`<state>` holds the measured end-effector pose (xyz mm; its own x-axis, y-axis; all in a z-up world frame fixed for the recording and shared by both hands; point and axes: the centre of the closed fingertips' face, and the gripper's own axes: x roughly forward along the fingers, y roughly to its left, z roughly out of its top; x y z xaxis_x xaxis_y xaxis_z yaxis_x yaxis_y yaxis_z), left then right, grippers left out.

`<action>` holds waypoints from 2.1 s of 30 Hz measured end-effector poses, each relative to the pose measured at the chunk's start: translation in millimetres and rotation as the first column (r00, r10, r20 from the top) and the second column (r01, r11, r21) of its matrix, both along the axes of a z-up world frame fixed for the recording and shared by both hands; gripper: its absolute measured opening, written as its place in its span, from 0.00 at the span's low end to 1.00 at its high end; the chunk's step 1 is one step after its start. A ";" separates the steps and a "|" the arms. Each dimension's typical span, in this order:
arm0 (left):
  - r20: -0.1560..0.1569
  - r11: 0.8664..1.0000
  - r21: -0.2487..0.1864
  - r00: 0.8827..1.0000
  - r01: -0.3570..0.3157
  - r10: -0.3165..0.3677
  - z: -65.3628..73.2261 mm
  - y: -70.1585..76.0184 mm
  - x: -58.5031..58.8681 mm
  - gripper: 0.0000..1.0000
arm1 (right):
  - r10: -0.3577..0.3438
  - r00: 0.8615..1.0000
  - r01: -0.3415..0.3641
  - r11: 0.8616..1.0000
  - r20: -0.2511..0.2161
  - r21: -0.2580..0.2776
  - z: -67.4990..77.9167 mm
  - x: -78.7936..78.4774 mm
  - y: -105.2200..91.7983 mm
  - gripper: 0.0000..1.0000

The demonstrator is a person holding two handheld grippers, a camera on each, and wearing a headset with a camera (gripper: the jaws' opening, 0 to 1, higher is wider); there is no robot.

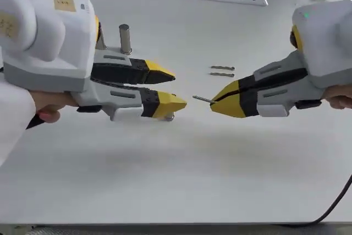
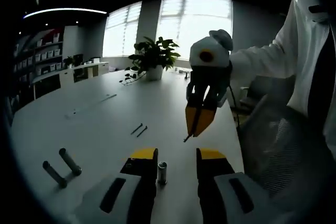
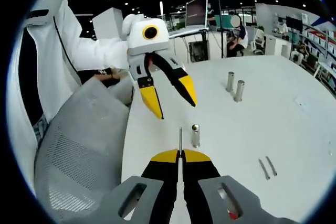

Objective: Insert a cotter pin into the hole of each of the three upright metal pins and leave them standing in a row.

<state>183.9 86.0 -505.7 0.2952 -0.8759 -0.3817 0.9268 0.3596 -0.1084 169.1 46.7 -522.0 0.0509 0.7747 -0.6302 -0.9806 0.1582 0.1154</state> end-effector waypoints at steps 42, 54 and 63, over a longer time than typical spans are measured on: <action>-0.073 0.995 0.087 0.996 0.051 -0.045 -47.2 -1.9 16.3 0.08 | 0.115 0.993 -0.112 0.987 0.020 -0.117 -43.7 26.4 29.8 0.00; -0.060 0.992 0.107 0.996 0.073 -0.067 -47.8 -2.5 14.8 0.08 | 0.203 0.976 -0.189 0.968 0.074 -0.162 -43.7 27.1 42.0 0.00; -0.052 0.990 0.117 0.996 0.085 -0.079 -48.2 -3.6 13.9 0.09 | 0.226 0.972 -0.211 0.961 0.069 -0.176 -42.3 23.9 43.3 0.10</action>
<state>197.7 82.4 -553.9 0.2036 -0.8440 -0.4963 0.9485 0.2957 -0.1138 193.0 89.9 -564.3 -0.0473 0.6576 -0.7519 -0.9985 -0.0517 0.0176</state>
